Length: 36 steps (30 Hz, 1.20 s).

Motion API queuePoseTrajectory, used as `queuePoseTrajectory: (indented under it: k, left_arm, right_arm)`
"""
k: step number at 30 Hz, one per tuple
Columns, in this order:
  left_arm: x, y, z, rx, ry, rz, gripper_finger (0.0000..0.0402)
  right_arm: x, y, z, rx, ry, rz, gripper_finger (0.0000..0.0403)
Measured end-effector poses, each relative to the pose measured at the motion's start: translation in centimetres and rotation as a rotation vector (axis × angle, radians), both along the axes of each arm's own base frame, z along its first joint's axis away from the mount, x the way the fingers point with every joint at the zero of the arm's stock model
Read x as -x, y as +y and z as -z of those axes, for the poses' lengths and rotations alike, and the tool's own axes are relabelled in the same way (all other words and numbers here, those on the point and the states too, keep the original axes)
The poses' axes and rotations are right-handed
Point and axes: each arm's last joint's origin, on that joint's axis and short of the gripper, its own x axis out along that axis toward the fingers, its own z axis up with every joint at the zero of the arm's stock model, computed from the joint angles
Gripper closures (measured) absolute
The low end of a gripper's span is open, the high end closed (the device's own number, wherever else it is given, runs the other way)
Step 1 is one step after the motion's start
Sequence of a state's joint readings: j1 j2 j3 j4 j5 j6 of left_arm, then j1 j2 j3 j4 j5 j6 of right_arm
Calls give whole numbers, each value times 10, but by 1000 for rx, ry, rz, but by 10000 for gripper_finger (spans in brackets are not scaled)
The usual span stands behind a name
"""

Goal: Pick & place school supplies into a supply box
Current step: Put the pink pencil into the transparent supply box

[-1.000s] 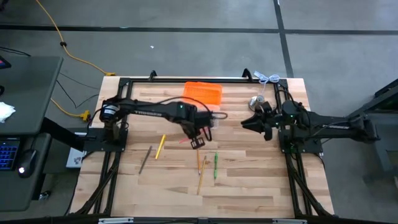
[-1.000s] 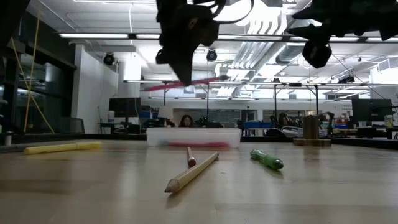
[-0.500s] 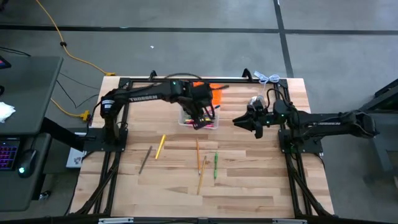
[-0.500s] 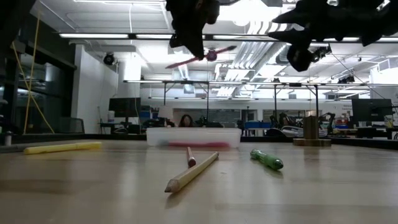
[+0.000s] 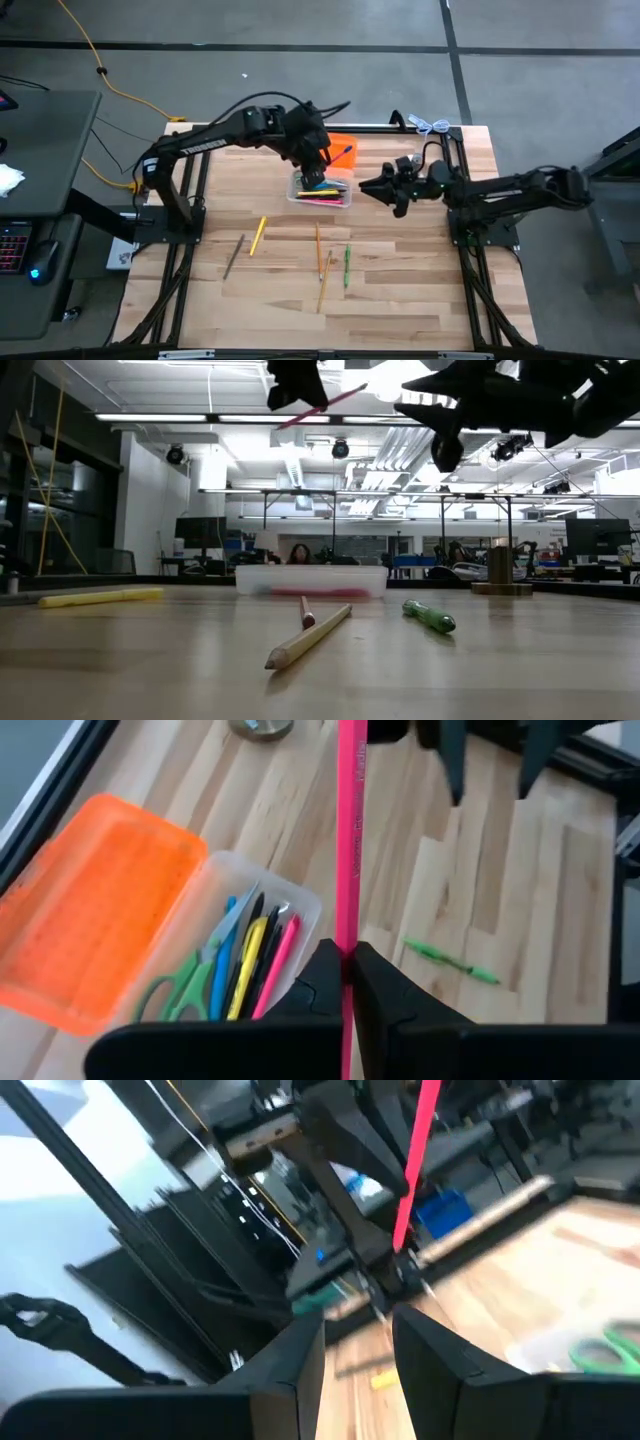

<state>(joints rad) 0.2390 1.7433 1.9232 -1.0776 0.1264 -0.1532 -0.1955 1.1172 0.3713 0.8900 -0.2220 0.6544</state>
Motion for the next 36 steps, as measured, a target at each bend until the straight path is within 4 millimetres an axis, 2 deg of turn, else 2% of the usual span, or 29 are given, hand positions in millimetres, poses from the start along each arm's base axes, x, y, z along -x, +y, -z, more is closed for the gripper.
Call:
queuePoseTrajectory:
  k: [7, 12, 19, 29, 36]
  left_arm:
    - [1, -2, -5, 16, -40, 24, 366]
    - [0, -3, -5, 15, -48, 42, 365]
    - [0, -3, -5, 17, -45, 48, 365]
    - [0, -3, -5, -1, -44, 69, 365]
    - [0, -3, -5, -18, -43, 87, 365]
  right_arm:
    - [-15, -5, 4, 8, -85, 54, 304]
    - [-36, -8, -5, 76, -101, 51, 303]
    - [-57, -20, -10, 130, -64, 78, 275]
    - [-62, -35, -20, 154, -80, 103, 231]
    - [-65, -38, -27, 159, -90, 111, 225]
